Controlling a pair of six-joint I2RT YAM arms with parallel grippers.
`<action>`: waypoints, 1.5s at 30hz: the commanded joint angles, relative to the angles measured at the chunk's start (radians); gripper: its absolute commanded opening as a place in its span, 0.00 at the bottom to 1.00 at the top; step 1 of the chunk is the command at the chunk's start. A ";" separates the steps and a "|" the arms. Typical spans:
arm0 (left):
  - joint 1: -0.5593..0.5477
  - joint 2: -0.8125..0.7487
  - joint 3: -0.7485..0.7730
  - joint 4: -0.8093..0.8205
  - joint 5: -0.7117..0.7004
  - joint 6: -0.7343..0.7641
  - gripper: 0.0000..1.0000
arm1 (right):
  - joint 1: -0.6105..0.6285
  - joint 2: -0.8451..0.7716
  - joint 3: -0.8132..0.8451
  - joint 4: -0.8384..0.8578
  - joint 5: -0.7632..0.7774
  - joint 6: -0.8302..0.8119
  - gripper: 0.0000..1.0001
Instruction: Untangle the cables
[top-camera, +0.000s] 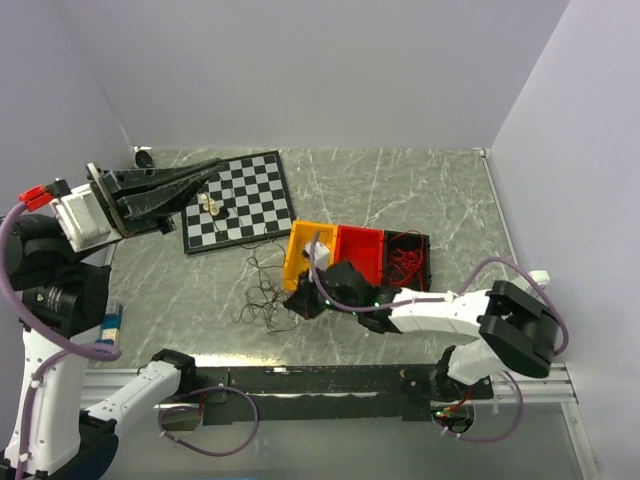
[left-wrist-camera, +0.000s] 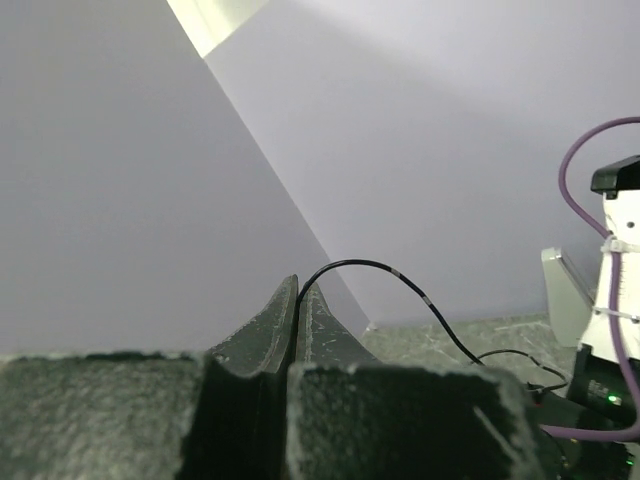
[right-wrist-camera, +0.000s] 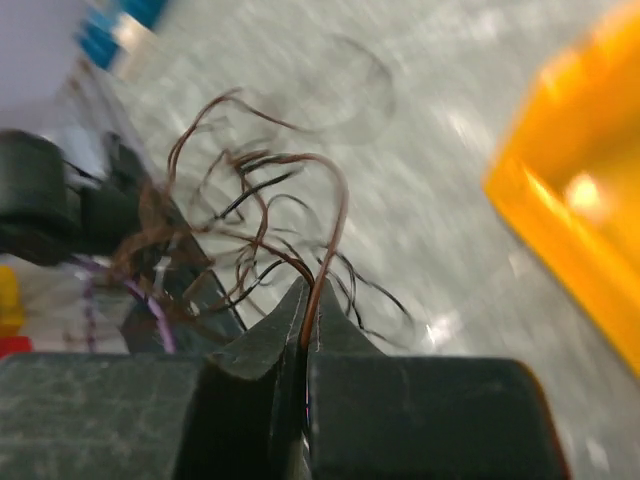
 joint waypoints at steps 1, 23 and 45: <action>0.003 0.007 0.047 0.066 -0.050 -0.006 0.01 | 0.048 -0.129 -0.094 -0.036 0.112 0.040 0.00; 0.005 0.162 0.275 0.422 -0.564 0.089 0.01 | 0.282 -0.566 -0.442 -0.510 0.491 0.393 0.00; 0.002 0.174 0.125 0.256 -0.282 -0.037 0.01 | 0.341 -0.744 -0.482 -0.586 0.571 0.433 0.01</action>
